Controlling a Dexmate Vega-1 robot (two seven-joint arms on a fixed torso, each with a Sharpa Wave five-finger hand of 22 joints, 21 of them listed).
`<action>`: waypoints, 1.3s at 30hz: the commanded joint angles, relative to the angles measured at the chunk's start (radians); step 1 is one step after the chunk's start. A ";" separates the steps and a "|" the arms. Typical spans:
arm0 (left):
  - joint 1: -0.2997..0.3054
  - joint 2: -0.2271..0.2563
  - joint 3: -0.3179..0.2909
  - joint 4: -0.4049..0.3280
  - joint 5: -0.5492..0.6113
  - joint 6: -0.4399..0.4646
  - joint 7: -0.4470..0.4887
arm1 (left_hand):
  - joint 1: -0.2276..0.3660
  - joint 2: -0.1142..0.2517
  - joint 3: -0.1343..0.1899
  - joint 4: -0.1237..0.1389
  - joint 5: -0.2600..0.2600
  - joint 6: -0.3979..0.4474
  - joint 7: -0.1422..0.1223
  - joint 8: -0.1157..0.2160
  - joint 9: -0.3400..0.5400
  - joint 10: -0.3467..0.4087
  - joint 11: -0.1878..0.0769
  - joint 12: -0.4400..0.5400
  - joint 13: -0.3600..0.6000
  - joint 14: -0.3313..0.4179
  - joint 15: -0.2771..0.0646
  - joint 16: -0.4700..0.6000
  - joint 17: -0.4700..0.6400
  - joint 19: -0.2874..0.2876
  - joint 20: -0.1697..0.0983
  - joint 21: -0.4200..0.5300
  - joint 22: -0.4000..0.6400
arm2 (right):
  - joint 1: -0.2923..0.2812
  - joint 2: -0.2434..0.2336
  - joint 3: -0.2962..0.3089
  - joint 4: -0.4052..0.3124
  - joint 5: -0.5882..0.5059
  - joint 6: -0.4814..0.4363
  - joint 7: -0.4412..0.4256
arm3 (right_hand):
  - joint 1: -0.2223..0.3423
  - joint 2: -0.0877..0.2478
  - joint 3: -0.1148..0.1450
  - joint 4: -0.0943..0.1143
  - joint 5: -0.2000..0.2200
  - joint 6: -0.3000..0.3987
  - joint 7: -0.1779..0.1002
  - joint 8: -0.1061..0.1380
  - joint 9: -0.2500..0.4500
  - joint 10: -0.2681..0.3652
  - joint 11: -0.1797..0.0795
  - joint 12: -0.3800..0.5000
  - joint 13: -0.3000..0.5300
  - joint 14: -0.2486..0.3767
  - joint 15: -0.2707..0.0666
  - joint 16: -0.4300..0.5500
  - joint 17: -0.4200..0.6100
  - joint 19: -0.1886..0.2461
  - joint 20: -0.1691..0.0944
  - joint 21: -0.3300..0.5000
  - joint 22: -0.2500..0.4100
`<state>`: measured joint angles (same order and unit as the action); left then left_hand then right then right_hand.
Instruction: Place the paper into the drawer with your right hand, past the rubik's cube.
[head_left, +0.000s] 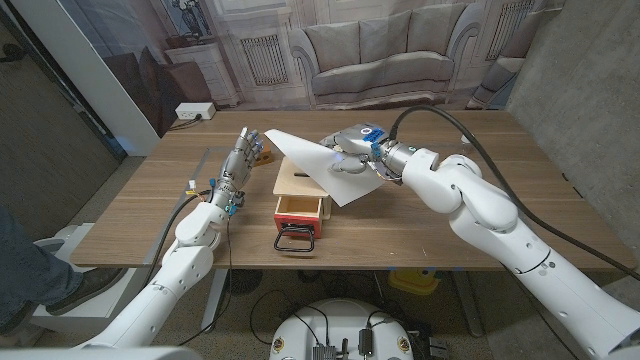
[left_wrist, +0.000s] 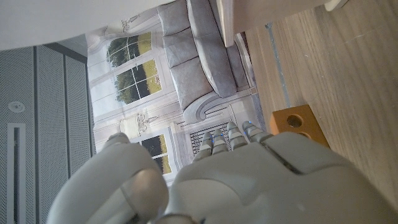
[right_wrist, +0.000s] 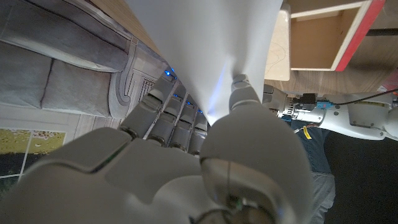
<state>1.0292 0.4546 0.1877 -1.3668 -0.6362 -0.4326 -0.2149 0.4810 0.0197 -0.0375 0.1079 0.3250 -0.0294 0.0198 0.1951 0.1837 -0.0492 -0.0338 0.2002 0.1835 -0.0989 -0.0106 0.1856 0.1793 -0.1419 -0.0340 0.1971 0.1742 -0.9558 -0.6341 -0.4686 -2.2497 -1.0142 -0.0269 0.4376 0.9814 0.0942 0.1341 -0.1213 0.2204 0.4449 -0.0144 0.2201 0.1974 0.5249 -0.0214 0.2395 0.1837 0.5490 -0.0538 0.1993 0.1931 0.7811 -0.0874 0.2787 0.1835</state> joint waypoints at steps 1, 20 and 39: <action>0.006 0.001 -0.004 0.000 -0.003 0.000 -0.001 | 0.003 0.005 -0.007 0.002 -0.001 0.004 0.002 0.003 0.005 0.000 -0.007 0.002 0.005 -0.010 -0.003 0.000 0.002 -0.007 -0.042 0.001 0.006 | 0.028 0.011 -0.020 0.034 0.003 0.057 -0.016 | 0.004 0.004 0.002 0.003 -0.003 0.005 0.004 -0.002 0.006 -0.001 -0.001 -0.002 0.003 -0.003 -0.098 -0.002 0.002 -0.007 -0.029 -0.005 0.004; 0.009 -0.005 -0.007 0.009 -0.008 -0.005 -0.007 | 0.005 0.008 -0.011 0.002 -0.001 0.004 0.001 0.003 0.005 0.000 -0.003 0.002 0.005 -0.010 -0.003 0.000 0.002 -0.008 -0.040 0.001 0.006 | 0.065 0.036 -0.048 0.076 0.019 0.093 0.015 | 0.003 0.001 -0.001 0.004 -0.004 0.001 0.002 -0.007 0.006 -0.005 0.001 -0.008 0.003 -0.013 -0.093 -0.006 0.002 -0.018 -0.024 -0.013 0.004; 0.008 -0.007 -0.010 0.014 -0.009 -0.003 -0.016 | 0.006 0.010 -0.015 0.002 -0.001 0.005 0.002 0.003 0.005 0.000 -0.002 0.002 0.005 -0.010 -0.003 0.001 0.002 -0.008 -0.039 0.002 0.006 | 0.102 0.074 -0.092 0.152 0.047 0.136 0.013 | 0.000 0.002 -0.004 0.006 -0.004 0.002 0.001 -0.009 0.006 -0.004 0.002 -0.011 0.003 -0.017 -0.089 -0.007 0.002 -0.028 -0.023 -0.021 0.005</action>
<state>1.0377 0.4501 0.1796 -1.3567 -0.6436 -0.4358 -0.2248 0.4848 0.0235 -0.0485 0.1105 0.3250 -0.0294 0.0198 0.1951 0.1837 -0.0492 -0.0338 0.2002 0.1835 -0.0989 -0.0106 0.1856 0.1793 -0.1419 -0.0340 0.1971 0.1742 -0.8775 -0.5822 -0.5353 -2.1428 -0.9837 0.0823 0.4511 0.9823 0.0951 0.1311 -0.1183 0.2204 0.4449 -0.0144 0.2145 0.2026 0.5248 -0.0215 0.2317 0.1835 0.5328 -0.0485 0.1953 0.1930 0.7611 -0.0820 0.2587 0.1835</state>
